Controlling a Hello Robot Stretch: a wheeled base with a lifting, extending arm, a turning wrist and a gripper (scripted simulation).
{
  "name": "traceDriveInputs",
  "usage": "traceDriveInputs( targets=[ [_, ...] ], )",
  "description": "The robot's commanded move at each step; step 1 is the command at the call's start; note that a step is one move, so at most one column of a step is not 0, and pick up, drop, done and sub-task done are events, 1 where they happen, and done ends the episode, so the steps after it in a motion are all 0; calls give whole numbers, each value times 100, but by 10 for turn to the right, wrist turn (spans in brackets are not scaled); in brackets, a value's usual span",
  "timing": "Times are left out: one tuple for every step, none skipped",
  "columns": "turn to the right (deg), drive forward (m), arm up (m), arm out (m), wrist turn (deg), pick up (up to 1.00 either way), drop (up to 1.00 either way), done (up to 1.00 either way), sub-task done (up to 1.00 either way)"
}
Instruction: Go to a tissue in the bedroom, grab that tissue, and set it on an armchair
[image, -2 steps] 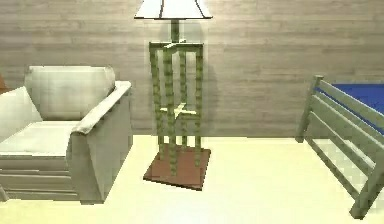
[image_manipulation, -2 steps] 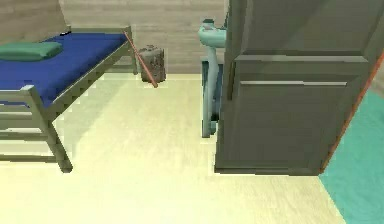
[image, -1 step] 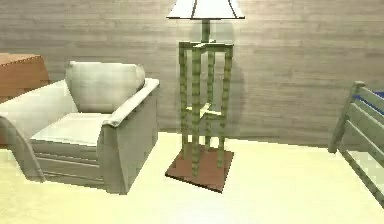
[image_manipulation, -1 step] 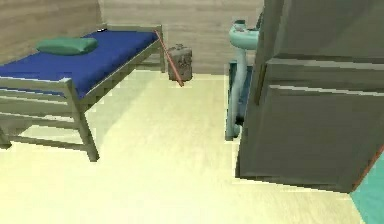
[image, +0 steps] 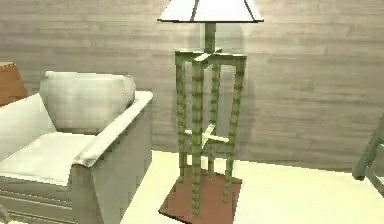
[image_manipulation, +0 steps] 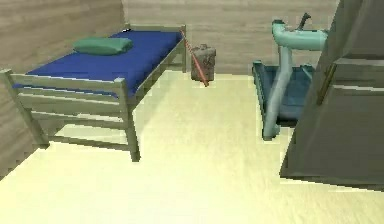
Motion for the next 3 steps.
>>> traceDriveInputs(
  targets=[
    [-450,0,0,0,0,0,0,0,0],
    [-240,0,0,0,0,0,0,0,0],
    [0,100,0,0,0,0,0,0,0]
  ],
)
